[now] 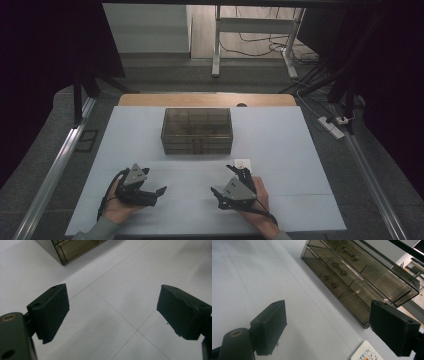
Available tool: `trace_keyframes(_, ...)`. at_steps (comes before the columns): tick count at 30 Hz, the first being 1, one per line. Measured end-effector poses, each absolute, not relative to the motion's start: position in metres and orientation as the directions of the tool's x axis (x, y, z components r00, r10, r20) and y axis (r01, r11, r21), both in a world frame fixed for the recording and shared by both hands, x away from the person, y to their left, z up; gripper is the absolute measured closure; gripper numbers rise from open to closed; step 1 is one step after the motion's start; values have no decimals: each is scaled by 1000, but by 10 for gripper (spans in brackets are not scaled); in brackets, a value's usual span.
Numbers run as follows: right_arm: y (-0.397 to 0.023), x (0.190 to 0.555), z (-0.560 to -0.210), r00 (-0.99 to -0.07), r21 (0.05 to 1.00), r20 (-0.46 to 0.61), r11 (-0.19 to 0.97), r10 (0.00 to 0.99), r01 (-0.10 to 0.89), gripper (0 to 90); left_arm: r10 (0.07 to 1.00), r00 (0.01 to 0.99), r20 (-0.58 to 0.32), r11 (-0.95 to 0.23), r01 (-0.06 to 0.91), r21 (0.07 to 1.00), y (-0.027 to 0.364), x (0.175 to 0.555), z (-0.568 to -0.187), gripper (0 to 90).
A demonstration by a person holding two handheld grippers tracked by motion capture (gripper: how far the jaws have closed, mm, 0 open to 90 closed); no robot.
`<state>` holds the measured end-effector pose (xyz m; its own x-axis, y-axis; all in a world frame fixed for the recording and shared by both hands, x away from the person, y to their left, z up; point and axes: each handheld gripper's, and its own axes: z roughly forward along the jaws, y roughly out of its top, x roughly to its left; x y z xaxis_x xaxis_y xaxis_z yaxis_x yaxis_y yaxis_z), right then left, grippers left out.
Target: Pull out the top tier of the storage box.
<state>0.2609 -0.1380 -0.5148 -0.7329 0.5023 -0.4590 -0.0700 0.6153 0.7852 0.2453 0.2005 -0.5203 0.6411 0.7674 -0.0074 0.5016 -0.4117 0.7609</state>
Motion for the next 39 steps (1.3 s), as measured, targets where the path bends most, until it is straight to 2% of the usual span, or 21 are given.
trace_keyframes(28,-139,258,-515,-669,746,-561,647,487,-154,149,765,644,-9,-415,503,759,200,246,-520,110)
trace_keyframes(39,-139,257,-513,-625,700,-627,689,465,-189,154,766,642,-8,-413,503,759,200,246,-521,110)
